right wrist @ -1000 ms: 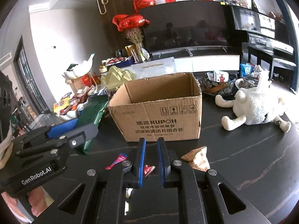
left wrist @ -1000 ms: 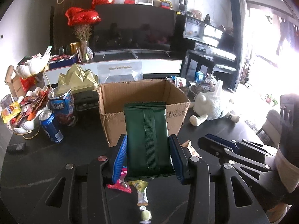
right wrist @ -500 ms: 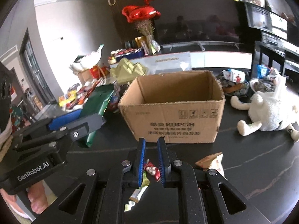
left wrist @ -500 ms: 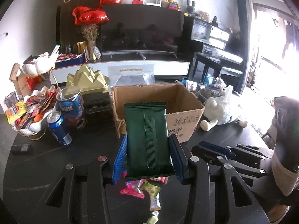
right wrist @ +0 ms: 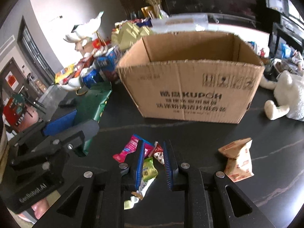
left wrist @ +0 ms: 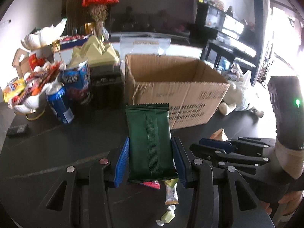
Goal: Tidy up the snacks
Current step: 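Hold the green packet in the left tool while the right tool lifts the red-white candy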
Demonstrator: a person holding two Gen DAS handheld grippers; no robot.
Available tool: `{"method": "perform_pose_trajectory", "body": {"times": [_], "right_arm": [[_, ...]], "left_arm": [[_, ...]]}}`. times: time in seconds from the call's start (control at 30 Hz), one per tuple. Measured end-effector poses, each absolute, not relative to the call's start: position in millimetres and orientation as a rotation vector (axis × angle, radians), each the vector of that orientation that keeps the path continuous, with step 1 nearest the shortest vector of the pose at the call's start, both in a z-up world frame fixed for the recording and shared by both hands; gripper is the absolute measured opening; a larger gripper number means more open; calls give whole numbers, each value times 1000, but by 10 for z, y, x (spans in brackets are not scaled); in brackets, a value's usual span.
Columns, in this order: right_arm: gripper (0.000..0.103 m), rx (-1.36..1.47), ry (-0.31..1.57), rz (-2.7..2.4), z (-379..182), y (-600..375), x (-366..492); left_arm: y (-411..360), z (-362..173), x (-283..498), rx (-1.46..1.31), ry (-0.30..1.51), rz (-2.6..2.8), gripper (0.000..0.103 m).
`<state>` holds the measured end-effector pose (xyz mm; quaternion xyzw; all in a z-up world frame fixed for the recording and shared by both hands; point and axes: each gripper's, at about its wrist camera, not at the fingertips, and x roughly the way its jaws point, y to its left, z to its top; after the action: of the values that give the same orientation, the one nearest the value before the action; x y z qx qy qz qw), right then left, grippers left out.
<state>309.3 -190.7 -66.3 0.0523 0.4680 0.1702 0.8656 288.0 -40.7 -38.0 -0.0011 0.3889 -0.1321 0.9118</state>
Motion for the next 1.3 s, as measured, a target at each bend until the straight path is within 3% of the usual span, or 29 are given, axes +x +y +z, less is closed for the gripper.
{"method": "perform_pose_trajectory", "body": {"times": [0.23, 0.33, 0.67, 1.07, 1.3], "right_arm": [[22, 48, 1105, 376, -943, -1810, 3258], [29, 26, 1179, 390, -1066, -1764, 3352], [29, -139, 1304, 384, -1343, -1527, 3579], [26, -192, 1314, 388, -1494, -1312, 3600], [24, -129, 1228, 362, -1304, -1476, 3431]], "left_arm": [[-398, -628, 2963, 4, 862, -262, 44], [-398, -710, 2999, 7, 884, -257, 44], [-358, -873, 3097, 13, 926, -236, 44], [-303, -938, 3137, 12, 942, -223, 44], [-324, -870, 3082, 4, 926, -235, 44]]}}
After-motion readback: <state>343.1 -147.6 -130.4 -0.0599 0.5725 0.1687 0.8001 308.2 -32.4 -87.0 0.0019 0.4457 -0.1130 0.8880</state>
